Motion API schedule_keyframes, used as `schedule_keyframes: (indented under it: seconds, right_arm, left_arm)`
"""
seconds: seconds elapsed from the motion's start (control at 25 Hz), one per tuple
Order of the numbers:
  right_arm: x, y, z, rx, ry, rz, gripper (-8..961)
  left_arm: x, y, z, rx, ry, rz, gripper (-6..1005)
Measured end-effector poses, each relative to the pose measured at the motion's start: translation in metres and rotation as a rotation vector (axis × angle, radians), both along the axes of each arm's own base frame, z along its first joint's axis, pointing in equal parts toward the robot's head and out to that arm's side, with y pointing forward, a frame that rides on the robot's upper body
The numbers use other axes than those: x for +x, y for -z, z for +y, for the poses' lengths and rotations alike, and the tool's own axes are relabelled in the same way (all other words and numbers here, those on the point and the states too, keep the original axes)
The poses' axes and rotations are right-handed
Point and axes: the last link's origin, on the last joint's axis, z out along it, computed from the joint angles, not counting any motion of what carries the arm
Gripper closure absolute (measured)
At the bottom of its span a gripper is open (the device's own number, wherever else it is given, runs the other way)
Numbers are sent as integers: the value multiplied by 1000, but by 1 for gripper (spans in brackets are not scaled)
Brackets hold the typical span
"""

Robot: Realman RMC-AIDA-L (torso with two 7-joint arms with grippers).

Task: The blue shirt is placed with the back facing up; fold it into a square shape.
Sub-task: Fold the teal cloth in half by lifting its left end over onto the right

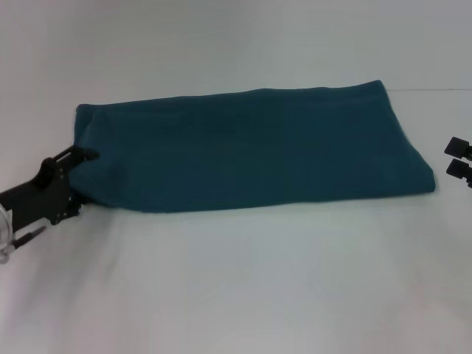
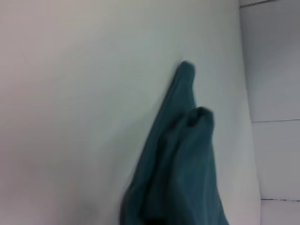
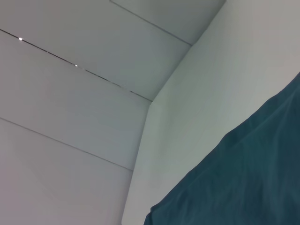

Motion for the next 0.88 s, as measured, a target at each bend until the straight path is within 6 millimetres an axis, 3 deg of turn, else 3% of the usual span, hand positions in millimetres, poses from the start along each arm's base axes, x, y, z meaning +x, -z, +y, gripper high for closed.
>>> schedule_keyframes:
  seconds: [0.52, 0.76, 0.88]
  right_arm:
    - [1, 0, -3, 0, 4, 5, 267]
    - [1, 0, -2, 2, -2, 0, 267]
    - [1, 1, -2, 3, -1, -2, 266]
  left_arm:
    - [0, 8, -1, -12, 5, 10, 174]
    - [17, -3, 3, 24, 109, -21, 179]
    - [14, -3, -1, 23, 96, -42, 181]
